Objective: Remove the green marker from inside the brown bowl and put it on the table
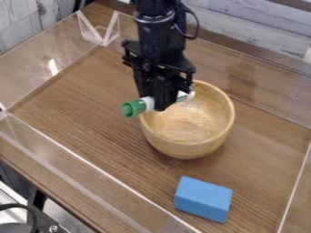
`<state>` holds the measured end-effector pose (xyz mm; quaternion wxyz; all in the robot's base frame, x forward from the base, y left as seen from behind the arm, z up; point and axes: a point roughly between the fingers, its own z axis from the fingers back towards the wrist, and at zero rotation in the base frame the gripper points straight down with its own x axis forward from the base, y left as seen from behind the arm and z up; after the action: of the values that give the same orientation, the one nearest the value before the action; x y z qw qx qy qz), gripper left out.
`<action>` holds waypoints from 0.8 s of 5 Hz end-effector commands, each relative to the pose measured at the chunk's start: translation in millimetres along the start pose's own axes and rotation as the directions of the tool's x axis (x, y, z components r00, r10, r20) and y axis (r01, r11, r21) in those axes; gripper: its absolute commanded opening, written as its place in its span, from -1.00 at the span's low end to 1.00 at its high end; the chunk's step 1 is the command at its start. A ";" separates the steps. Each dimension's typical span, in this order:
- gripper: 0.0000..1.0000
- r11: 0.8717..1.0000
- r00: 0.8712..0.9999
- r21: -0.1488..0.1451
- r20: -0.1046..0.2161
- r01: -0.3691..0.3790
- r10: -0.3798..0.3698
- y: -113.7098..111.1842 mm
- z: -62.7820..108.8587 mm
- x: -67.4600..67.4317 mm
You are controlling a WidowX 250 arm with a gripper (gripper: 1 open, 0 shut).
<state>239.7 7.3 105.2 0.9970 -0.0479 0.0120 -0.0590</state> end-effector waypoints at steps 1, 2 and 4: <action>-1.00 1.000 0.998 0.011 0.057 -0.011 0.011 3.7 16.8 -0.4; -1.00 1.000 0.998 0.015 0.055 -0.017 0.016 6.2 20.4 -5.4; -1.00 1.000 0.998 0.019 0.056 -0.020 0.019 15.1 26.9 -15.0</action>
<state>224.8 24.5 119.4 0.9979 -0.0453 0.0067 -0.0453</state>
